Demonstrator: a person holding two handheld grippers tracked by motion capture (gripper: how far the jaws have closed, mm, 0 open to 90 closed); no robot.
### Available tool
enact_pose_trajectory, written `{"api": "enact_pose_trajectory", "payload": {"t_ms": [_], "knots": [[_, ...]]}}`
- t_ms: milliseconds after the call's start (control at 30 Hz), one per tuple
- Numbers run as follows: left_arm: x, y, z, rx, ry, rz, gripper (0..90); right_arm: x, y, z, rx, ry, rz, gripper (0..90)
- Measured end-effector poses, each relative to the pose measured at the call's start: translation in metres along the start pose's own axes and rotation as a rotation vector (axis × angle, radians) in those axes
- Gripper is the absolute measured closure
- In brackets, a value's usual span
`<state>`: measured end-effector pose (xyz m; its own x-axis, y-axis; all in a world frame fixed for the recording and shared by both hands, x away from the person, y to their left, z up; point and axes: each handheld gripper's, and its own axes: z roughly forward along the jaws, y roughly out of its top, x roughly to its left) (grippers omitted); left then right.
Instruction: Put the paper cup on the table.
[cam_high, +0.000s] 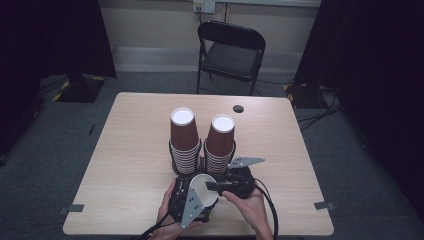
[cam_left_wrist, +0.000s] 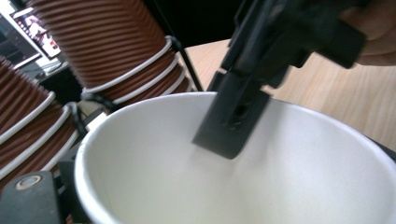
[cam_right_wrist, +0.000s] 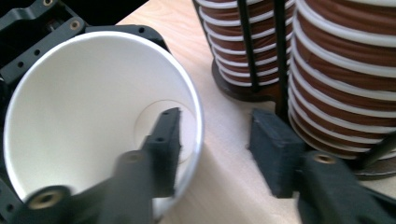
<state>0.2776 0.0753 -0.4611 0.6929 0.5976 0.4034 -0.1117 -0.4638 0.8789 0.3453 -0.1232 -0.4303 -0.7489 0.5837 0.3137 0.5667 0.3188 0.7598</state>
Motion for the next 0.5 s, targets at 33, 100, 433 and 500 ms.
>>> {"api": "enact_pose_trajectory", "payload": {"t_ms": [33,100,433,500], "knots": [[0.002,-0.001,-0.001,0.005,-0.002,-0.007,9.1,0.0,-0.001,0.0,-0.011,-0.005,0.002,51.0],[0.004,-0.003,-0.002,0.005,-0.002,-0.026,9.1,0.001,-0.003,-0.002,-0.046,-0.008,-0.016,49.1],[0.015,-0.007,-0.006,-0.017,-0.009,-0.163,8.9,0.001,-0.008,-0.011,-0.207,-0.06,-0.049,38.3],[0.018,-0.008,-0.007,-0.018,-0.001,-0.184,8.9,0.003,-0.009,-0.013,-0.221,-0.064,-0.059,37.6]]}}
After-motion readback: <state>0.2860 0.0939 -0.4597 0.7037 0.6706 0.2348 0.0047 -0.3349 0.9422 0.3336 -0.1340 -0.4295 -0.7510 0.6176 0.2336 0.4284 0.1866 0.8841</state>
